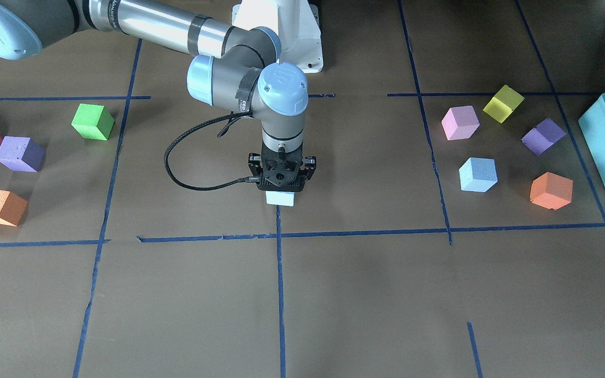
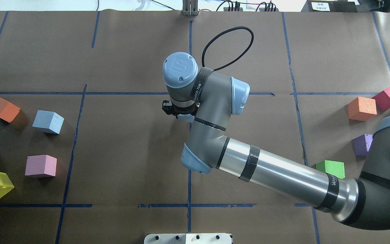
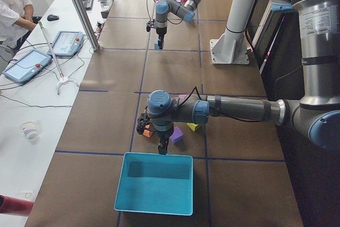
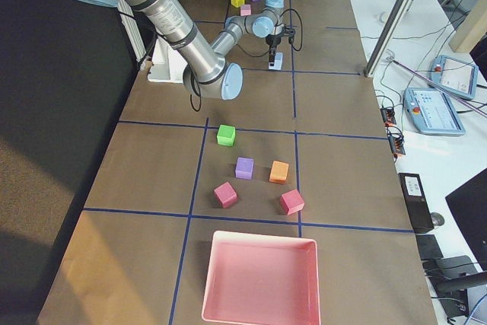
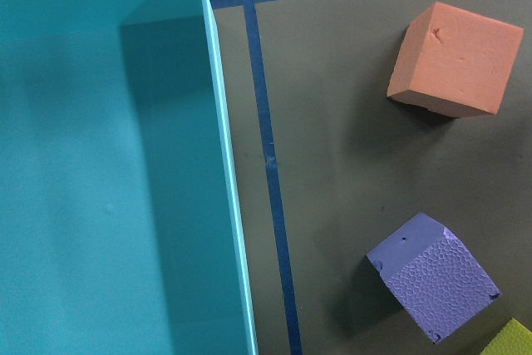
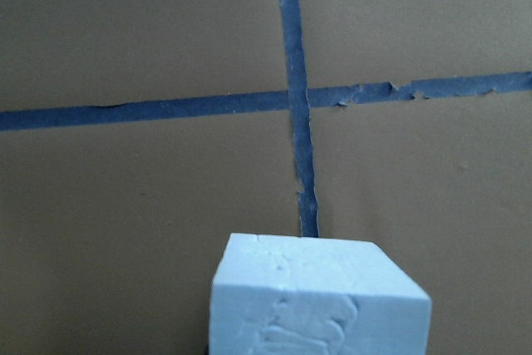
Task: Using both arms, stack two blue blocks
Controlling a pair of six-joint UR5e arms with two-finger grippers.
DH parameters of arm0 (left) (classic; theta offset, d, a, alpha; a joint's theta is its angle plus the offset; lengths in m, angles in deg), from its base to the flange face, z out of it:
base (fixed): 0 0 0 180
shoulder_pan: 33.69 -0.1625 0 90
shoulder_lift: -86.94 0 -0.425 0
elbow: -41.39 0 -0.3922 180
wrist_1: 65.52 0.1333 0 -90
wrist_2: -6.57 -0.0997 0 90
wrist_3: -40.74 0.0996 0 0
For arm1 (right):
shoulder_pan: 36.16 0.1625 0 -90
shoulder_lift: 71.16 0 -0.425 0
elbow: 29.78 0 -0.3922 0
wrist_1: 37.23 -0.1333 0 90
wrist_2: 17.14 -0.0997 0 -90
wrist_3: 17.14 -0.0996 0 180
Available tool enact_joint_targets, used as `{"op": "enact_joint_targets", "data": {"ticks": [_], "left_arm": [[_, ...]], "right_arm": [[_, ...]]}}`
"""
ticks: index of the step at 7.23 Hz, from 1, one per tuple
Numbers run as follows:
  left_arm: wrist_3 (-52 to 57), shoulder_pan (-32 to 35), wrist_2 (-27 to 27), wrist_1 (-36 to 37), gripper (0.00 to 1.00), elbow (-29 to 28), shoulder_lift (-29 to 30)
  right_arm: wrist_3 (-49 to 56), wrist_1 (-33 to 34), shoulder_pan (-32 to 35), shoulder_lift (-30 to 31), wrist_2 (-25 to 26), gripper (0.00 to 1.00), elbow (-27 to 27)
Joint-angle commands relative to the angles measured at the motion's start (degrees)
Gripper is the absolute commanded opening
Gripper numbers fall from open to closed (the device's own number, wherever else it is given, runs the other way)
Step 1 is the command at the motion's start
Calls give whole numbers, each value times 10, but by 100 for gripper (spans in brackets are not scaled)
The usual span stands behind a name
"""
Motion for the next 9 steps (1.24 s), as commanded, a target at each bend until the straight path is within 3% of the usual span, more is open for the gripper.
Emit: {"op": "enact_joint_targets", "data": {"ticks": [1, 3, 4, 6, 7, 9], "left_arm": [[0, 0, 1, 0, 100, 0, 0], [0, 0, 1, -1, 100, 1, 1], [0, 0, 0, 0, 100, 7, 1], [1, -1, -4, -9, 100, 17, -1], [-3, 0, -1, -11, 100, 20, 8], [-2, 1, -1, -18, 100, 25, 44]], "right_arm": [[0, -10, -11, -2, 20, 99, 9], [4, -25, -4, -6, 15, 99, 2], [24, -17, 30, -5, -21, 99, -17], [130, 80, 121, 8, -93, 99, -83], [233, 136, 190, 44, -135, 99, -131], [478, 175, 328, 197, -197, 99, -240]]}}
